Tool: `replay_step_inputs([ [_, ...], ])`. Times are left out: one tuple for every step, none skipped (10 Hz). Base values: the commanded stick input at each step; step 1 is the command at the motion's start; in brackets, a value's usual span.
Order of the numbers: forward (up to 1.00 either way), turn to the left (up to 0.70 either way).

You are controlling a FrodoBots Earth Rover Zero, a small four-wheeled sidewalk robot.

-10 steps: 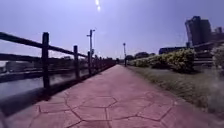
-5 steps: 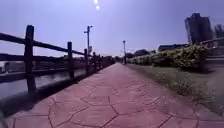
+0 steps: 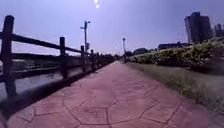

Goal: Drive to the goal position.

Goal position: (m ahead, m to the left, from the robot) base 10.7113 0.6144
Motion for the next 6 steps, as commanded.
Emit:
replay_step_inputs([
  [1.00,0.01],
  [1.00,0.01],
  [1.00,0.01],
  [1.00,0.01],
  [1.00,0.01],
  [1.00,0.01],
])
